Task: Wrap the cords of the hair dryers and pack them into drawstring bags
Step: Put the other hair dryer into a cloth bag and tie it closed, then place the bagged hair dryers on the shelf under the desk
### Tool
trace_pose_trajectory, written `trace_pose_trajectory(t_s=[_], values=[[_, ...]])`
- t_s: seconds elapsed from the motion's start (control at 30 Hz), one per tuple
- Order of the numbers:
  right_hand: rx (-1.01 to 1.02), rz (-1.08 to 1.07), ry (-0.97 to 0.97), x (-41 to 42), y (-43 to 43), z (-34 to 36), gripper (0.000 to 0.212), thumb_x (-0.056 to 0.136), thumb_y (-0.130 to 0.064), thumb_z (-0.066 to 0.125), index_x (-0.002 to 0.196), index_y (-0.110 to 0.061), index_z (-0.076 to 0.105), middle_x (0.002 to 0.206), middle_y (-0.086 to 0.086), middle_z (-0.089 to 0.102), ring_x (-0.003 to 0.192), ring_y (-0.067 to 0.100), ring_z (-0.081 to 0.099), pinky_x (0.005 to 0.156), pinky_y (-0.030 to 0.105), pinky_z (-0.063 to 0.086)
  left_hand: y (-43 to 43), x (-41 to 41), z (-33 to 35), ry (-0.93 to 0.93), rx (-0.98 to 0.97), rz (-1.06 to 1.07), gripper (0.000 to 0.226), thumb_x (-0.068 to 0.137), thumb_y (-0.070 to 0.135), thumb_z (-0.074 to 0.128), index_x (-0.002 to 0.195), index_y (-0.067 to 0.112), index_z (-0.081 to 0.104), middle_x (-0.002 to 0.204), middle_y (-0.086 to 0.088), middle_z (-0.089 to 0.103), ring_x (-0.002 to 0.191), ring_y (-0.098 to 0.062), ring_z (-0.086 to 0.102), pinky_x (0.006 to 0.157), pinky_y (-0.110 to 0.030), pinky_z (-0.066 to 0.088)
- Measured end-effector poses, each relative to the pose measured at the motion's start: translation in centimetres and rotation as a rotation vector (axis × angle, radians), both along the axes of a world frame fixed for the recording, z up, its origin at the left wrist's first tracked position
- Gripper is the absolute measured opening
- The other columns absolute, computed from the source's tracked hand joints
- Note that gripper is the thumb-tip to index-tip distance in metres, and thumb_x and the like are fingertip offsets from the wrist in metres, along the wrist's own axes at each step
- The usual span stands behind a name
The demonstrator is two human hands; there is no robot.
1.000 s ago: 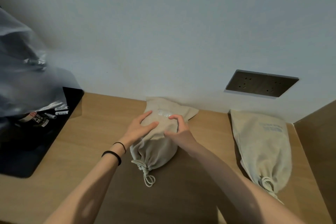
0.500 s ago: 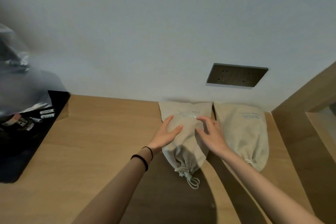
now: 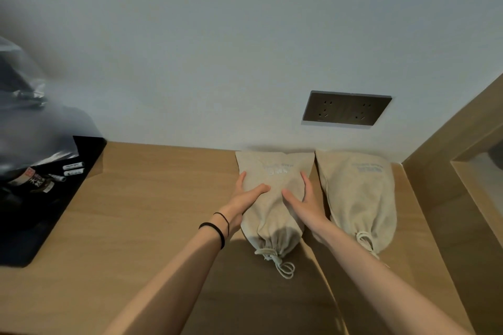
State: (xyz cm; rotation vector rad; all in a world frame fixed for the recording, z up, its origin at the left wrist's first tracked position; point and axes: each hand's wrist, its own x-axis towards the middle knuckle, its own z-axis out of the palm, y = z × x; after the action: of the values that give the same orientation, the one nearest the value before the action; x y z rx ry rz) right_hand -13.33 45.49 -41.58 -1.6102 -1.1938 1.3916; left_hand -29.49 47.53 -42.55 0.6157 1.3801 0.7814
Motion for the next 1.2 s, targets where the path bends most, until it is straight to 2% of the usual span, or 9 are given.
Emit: trace_pose_trajectory(t_s=[0.13,0.2,0.37,0.53,0.6,0.8,0.97,1.07,1.2], values=[[0.043,-0.08,0.002,0.0,-1.1,0.2,0.068,0.09,-0.028,0.063,0.146,-0.027,0.023,0.15,-0.002,0.03,0.128,0.01,0.035,0.099,0.022,0.03,-1.6,0.4,0.0,0.033,0.0,0.002,0.101,0.061,0.036,0.081,0.144,0.042,0.024,0.144,-0.002,0.041,0.123,-0.024,0.049,0.102,-0.044,0.045],[0.07,-0.088,0.002,0.4,-1.8,0.2,0.067,0.089,-0.025,0.065,0.144,-0.024,0.026,0.147,-0.001,0.033,0.12,0.006,0.036,0.097,0.022,0.031,-2.7,0.6,-0.1,0.033,0.007,0.015,0.095,0.066,0.032,0.08,0.144,0.041,0.026,0.142,-0.002,0.042,0.121,-0.024,0.051,0.1,-0.043,0.047],[0.077,-0.016,0.002,1.2,-3.9,0.1,0.068,0.086,-0.025,0.068,0.141,-0.029,0.028,0.145,-0.006,0.034,0.129,0.01,0.036,0.101,0.024,0.033,-6.0,0.9,-0.2,0.061,0.017,0.023,0.086,0.073,0.027,0.078,0.144,0.039,0.029,0.138,-0.001,0.044,0.116,-0.021,0.053,0.097,-0.041,0.05],[0.049,-0.008,0.014,1.8,-6.8,0.1,0.067,0.081,-0.031,0.073,0.135,-0.033,0.035,0.14,-0.007,0.041,0.129,0.012,0.041,0.109,0.034,0.036,-9.0,1.0,0.6,0.049,0.031,0.044,0.09,0.066,0.028,0.08,0.141,0.043,0.033,0.138,0.0,0.047,0.115,-0.022,0.055,0.096,-0.042,0.051],[0.06,-0.032,0.019,1.7,-8.2,0.6,0.066,0.08,-0.031,0.074,0.134,-0.032,0.036,0.137,-0.009,0.042,0.127,0.011,0.042,0.105,0.03,0.037,-10.1,0.8,1.2,0.075,0.07,0.029,0.087,0.069,0.026,0.079,0.141,0.042,0.034,0.14,0.002,0.044,0.119,-0.02,0.052,0.099,-0.041,0.048],[0.222,-0.116,0.034,1.1,-13.3,2.7,0.06,0.078,-0.029,0.077,0.127,-0.037,0.043,0.132,-0.015,0.047,0.127,0.007,0.043,0.108,0.034,0.037,-14.4,0.1,3.9,0.039,0.163,0.007,0.084,0.074,0.02,0.077,0.142,0.041,0.032,0.138,0.002,0.045,0.118,-0.018,0.052,0.095,-0.037,0.051],[0.337,-0.164,0.049,0.4,-19.4,5.0,0.061,0.078,-0.025,0.077,0.128,-0.037,0.045,0.126,-0.024,0.049,0.119,-0.009,0.045,0.097,0.018,0.04,-20.0,-0.6,5.8,-0.039,0.232,-0.027,0.083,0.076,0.014,0.075,0.142,0.038,0.032,0.132,0.003,0.048,0.112,-0.015,0.055,0.079,-0.026,0.055],[0.377,-0.182,0.048,0.2,-22.9,6.3,0.059,0.079,-0.019,0.076,0.128,-0.033,0.044,0.118,-0.03,0.047,0.101,-0.027,0.045,0.078,0.0,0.041,-22.9,-0.8,6.3,-0.066,0.269,-0.056,0.084,0.074,0.015,0.077,0.141,0.04,0.032,0.133,0.003,0.048,0.115,-0.016,0.054,0.088,-0.032,0.054],[0.377,-0.192,0.034,1.0,-27.5,7.3,0.058,0.079,-0.022,0.075,0.127,-0.036,0.043,0.117,-0.032,0.047,0.099,-0.027,0.046,0.075,-0.001,0.042,-26.9,-0.3,7.1,-0.086,0.273,-0.107,0.087,0.07,0.019,0.081,0.139,0.042,0.034,0.133,0.004,0.047,0.117,-0.017,0.053,0.096,-0.04,0.051]])
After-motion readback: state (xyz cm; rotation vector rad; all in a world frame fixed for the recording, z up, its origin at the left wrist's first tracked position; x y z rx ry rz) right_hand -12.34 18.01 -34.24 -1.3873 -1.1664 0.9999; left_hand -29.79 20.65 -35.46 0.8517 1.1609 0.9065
